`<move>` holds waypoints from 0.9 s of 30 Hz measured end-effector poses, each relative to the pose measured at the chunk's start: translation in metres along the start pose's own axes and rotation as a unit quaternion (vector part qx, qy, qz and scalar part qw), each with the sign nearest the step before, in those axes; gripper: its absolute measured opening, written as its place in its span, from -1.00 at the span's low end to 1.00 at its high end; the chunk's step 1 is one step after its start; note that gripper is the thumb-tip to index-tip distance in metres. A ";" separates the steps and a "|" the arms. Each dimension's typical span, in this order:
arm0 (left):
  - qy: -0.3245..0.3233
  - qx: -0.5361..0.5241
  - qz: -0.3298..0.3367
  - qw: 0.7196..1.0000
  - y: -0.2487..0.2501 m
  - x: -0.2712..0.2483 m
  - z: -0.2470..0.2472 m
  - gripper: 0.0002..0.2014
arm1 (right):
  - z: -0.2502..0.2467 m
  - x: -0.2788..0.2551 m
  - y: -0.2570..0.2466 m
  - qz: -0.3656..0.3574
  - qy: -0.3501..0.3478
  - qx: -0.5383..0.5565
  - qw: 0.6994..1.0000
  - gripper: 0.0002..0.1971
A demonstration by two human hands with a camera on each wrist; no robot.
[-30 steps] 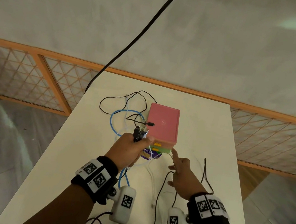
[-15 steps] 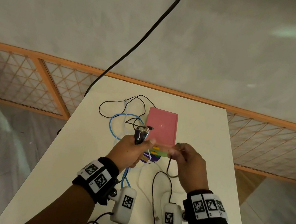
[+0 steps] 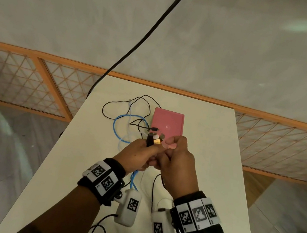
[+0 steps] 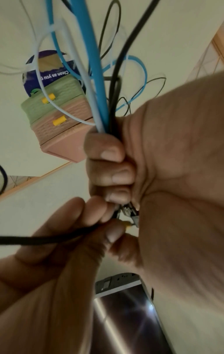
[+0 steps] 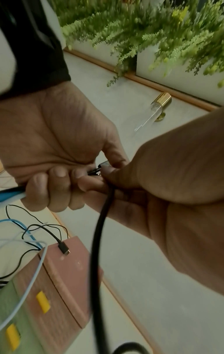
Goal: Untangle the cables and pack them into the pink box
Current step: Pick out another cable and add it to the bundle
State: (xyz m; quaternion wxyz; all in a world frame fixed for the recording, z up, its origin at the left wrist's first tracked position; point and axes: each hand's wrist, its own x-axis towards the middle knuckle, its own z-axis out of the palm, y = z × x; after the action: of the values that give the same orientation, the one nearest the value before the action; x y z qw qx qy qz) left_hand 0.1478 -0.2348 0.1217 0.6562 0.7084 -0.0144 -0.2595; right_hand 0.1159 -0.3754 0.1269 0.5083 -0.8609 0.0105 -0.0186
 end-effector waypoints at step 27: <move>0.086 -0.036 0.110 0.990 0.017 -0.015 -0.018 -0.57 | -0.026 -0.013 0.036 0.110 -0.153 0.285 0.940 -0.64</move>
State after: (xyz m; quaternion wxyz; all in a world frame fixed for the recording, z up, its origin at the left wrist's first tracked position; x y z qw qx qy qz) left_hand 0.1476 -0.2154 0.1429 0.7043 0.6985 -0.0261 -0.1241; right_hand 0.1014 -0.4147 0.1077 0.7269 -0.6656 0.0213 0.1674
